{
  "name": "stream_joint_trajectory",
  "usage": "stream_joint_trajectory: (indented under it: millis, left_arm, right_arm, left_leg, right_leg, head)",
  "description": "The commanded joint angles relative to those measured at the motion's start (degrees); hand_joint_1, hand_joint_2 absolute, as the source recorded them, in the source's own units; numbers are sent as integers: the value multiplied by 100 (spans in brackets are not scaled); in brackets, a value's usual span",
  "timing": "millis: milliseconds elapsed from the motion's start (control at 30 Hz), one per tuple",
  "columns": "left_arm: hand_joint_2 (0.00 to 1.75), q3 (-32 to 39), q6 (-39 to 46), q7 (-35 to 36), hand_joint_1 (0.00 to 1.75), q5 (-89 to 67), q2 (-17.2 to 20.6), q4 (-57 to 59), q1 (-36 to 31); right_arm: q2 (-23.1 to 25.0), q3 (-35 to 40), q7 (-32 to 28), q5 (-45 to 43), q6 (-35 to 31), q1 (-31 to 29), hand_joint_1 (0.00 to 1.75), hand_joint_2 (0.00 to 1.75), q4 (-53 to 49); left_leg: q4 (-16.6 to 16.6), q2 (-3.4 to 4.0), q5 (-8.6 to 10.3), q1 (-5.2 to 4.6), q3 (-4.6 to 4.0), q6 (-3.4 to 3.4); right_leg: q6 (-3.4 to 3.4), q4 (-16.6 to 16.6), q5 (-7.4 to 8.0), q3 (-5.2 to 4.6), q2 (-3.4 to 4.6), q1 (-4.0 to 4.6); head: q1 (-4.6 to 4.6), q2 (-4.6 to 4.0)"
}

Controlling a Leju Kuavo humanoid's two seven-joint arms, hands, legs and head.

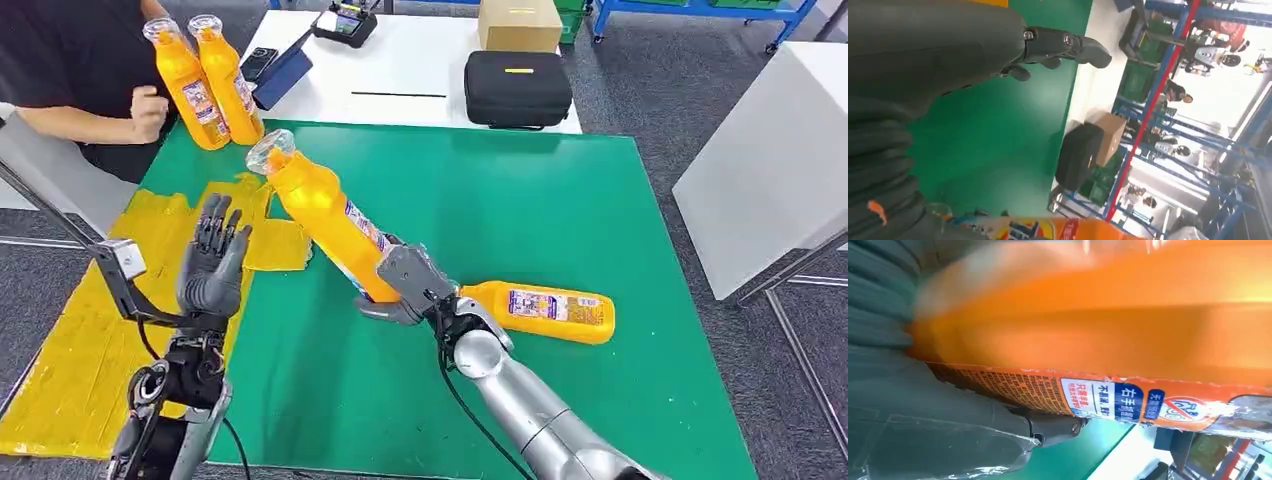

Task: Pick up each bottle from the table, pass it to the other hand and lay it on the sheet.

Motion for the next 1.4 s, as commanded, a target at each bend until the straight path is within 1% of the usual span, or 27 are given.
stream_joint_trajectory:
  millis: [33,133,167,233,267,300,333,367,400,433,467,500,533,600,667,700,733,767,800,867,933,1033,1167,1200,1267,1300,1400]
  left_arm:
    - [175,-708,-340,220,0,48,-182,120,-423]
    - [175,-1109,-306,241,0,68,-224,266,-577]
    - [175,-1150,-294,248,0,75,-235,290,-591]
    - [175,-1230,-272,263,0,129,-219,385,-662]
    - [175,-1244,-271,266,0,145,-215,401,-683]
    - [175,-1246,-271,272,0,166,-216,430,-719]
    - [175,-1252,-274,281,0,185,-224,453,-758]
    - [175,-1272,-287,323,0,242,-251,498,-824]
    - [175,-1280,-288,332,0,251,-257,507,-839]
    - [175,-1280,-288,332,0,251,-257,507,-839]
    - [175,-1280,-288,332,0,251,-257,507,-839]
    - [175,-1280,-288,332,0,251,-257,507,-839]
    - [175,-1280,-288,332,0,251,-257,507,-839]
    - [175,-1306,-286,340,0,258,-267,530,-865]
    - [175,-1310,-254,374,0,359,-307,611,-933]
    - [175,-1316,-226,366,0,389,-314,671,-971]
    - [175,-1291,-171,339,0,440,-330,725,-1005]
    - [175,-1281,-115,311,0,488,-317,797,-1054]
    - [175,-1262,-71,287,0,518,-300,850,-1087]
    - [175,-1206,-7,245,0,571,-281,1009,-1141]
    - [175,-1199,-7,238,0,574,-277,1022,-1146]
    - [175,-1198,-14,219,0,580,-278,1026,-1135]
    - [175,-1201,-15,215,0,580,-280,1017,-1131]
    - [175,-1201,-15,215,0,580,-280,1017,-1131]
    - [175,-1201,-15,215,0,580,-280,1017,-1131]
    - [175,-1201,-15,215,0,580,-280,1017,-1131]
    - [175,-1116,64,200,0,612,-268,1133,-1133]
  right_arm:
    - [322,76,161,33,-25,-623,175,175,922]
    - [508,315,179,159,-99,-760,175,175,1431]
    - [542,358,172,190,-123,-748,175,175,1464]
    - [613,631,205,432,-202,-752,175,175,1577]
    - [649,715,245,503,-221,-745,175,175,1605]
    - [704,888,308,657,-245,-741,175,175,1641]
    - [763,1048,380,827,-338,-746,175,175,1668]
    - [882,1362,510,1133,-409,-769,175,175,1747]
    - [911,1419,533,1190,-434,-765,175,175,1758]
    - [911,1419,533,1190,-434,-765,175,175,1758]
    - [911,1419,533,1190,-434,-765,175,175,1758]
    - [911,1419,533,1190,-434,-765,175,175,1758]
    - [911,1419,533,1190,-434,-765,175,175,1758]
    - [959,1560,585,1349,-540,-752,175,175,1770]
    - [1148,2115,734,1919,-696,-685,175,175,1868]
    - [1191,2352,825,2080,-775,-609,175,175,1829]
    - [1191,2762,964,2269,-801,-532,175,175,1710]
    - [1191,3258,1153,2374,-834,-433,175,175,1564]
    - [1191,3592,1255,2390,-836,-380,175,175,1489]
    - [1191,4064,1396,2268,-886,-314,175,175,1412]
    - [1191,4097,1401,2248,-902,-308,175,175,1405]
    - [1191,4094,1333,2172,-907,-383,175,175,1507]
    - [1191,4094,1319,2157,-903,-401,175,175,1522]
    - [1191,4094,1319,2157,-903,-401,175,175,1522]
    - [1191,4094,1319,2157,-903,-401,175,175,1522]
    - [1191,4094,1319,2157,-903,-401,175,175,1522]
    - [1191,4281,1326,2172,-842,-396,175,175,1496]
  left_leg:
    - [3,-8,-3,-1,2,-4]
    - [2,-6,-3,-1,5,-3]
    - [5,-4,-11,-2,19,-6]
    - [-1,-5,-2,0,7,-4]
    - [0,-8,-9,-2,23,-7]
    - [-1,-3,-5,0,13,-6]
    - [-1,0,-11,-2,25,-8]
    - [-1,1,-7,-1,16,-7]
    - [1,8,-15,0,28,-11]
    - [1,3,-10,0,17,-9]
    - [6,5,-25,-2,45,-18]
    - [6,-2,-27,-2,48,-17]
    - [0,-6,-10,1,21,-8]
    - [0,-12,-12,2,27,-8]
    - [-1,-2,-8,0,16,-7]
    - [1,-4,-15,2,29,-9]
    - [3,1,-21,2,37,-12]
    - [-1,2,-7,4,10,-7]
    - [-1,-4,-14,4,25,-10]
    - [-2,-6,-14,7,26,-12]
    - [-2,-8,-5,9,8,-9]
    - [1,-19,-11,8,17,-11]
    - [-1,-16,-2,6,0,-8]
    - [1,-23,-10,8,13,-11]
    - [-1,-14,-3,7,-1,-7]
    - [1,-23,-10,7,14,-11]
    - [0,-21,-7,9,9,-11]
  right_leg:
    - [-3,5,-6,3,-9,-1]
    - [-3,3,-6,6,-6,-2]
    - [-6,8,-13,19,-4,-2]
    - [-4,0,-4,9,-5,0]
    - [-7,4,-13,23,-8,-3]
    - [-6,1,-6,13,-2,0]
    - [-9,4,-12,23,0,-2]
    - [-7,2,-8,14,1,-1]
    - [-11,7,-14,23,8,0]
    - [-9,7,-11,13,3,0]
    - [-18,18,-28,36,4,-2]
    - [-18,17,-31,43,-3,-2]
    - [-8,4,-14,20,-8,1]
    - [-8,2,-18,26,-14,2]
    - [-6,2,-12,12,-4,0]
    - [-8,3,-19,26,-6,2]
    - [-11,7,-25,32,-1,1]
    - [-7,0,-9,8,0,3]
    - [-10,3,-18,22,-6,3]
    - [-11,0,-19,24,-8,6]
    - [-8,-3,-11,6,-10,8]
    - [-11,1,-21,17,-22,7]
    - [-8,-1,-12,-2,-19,5]
    - [-11,2,-21,14,-26,6]
    - [-8,-2,-11,-1,-17,6]
    - [-12,2,-22,15,-26,6]
    - [-11,-1,-18,10,-24,8]
  head:
    - [0,0]
    - [0,0]
    - [0,0]
    - [0,0]
    - [2,0]
    - [0,0]
    - [2,0]
    - [0,0]
    - [0,0]
    - [0,0]
    - [0,0]
    - [0,0]
    - [-2,0]
    - [0,0]
    - [0,0]
    - [2,0]
    - [2,0]
    - [-2,0]
    - [2,0]
    - [-2,0]
    - [0,0]
    - [2,0]
    - [0,0]
    - [0,0]
    - [0,0]
    - [2,0]
    - [0,0]
